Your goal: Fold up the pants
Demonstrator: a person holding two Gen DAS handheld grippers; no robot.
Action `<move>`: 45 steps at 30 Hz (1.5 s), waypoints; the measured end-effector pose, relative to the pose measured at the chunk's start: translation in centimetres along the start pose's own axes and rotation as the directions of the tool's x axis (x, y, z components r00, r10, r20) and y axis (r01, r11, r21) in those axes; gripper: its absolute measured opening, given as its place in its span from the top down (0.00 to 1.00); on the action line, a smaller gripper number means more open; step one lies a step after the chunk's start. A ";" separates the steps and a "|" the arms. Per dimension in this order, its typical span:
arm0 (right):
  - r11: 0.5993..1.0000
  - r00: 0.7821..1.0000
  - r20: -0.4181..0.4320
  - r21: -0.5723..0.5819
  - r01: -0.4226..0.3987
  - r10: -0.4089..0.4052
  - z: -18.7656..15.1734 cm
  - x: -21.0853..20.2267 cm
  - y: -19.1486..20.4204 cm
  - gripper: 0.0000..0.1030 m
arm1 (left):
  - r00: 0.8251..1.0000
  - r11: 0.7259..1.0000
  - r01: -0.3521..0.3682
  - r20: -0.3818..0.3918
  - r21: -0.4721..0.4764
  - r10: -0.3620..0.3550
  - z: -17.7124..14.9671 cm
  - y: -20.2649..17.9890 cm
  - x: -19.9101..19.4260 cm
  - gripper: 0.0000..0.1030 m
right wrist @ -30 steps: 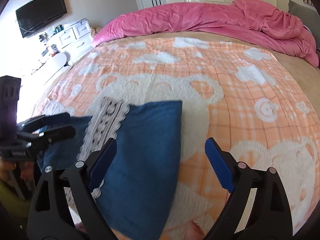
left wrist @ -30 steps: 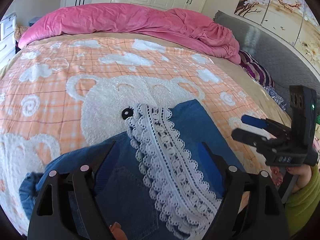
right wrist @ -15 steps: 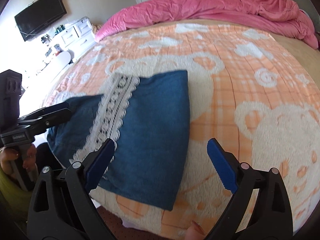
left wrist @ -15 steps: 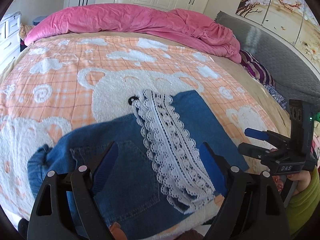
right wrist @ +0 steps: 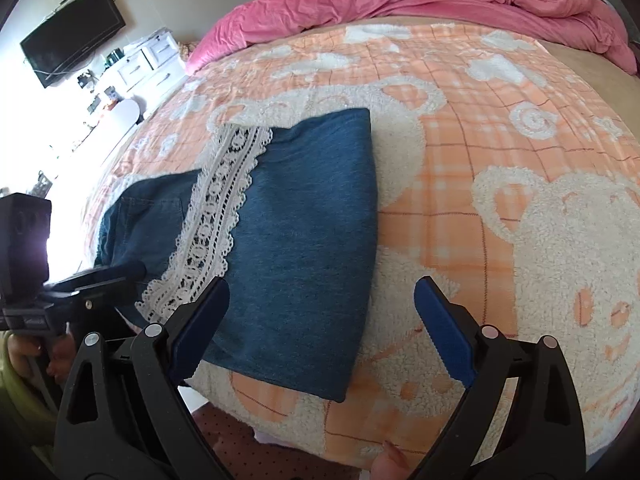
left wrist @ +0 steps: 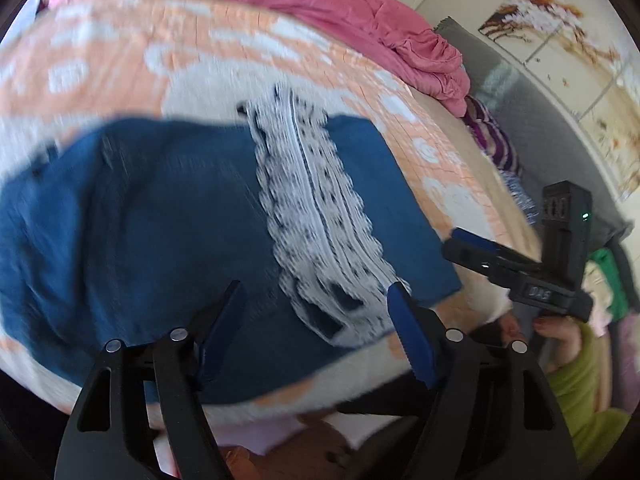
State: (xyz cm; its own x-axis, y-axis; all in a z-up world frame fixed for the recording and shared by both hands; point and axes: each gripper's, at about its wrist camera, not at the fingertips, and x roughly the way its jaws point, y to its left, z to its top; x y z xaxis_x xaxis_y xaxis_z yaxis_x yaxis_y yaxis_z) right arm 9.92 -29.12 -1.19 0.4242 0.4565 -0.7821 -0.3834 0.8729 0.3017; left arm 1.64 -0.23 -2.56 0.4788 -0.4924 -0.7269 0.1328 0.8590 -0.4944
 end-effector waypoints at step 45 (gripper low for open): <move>0.957 0.994 0.039 -0.271 0.106 -0.099 -1.2 1.2 4.5 0.22 | 0.988 0.978 -0.156 0.010 0.140 0.156 -1.9 -2.1 0.9 0.63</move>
State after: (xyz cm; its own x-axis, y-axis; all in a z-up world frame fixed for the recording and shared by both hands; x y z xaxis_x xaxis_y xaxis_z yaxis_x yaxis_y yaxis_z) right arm 7.75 -24.83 -1.44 0.4921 0.3738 -0.7862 -0.5442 0.8370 0.0573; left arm 0.12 -2.75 -3.04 0.5019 -0.3511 -0.7905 0.1769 0.9363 -0.3035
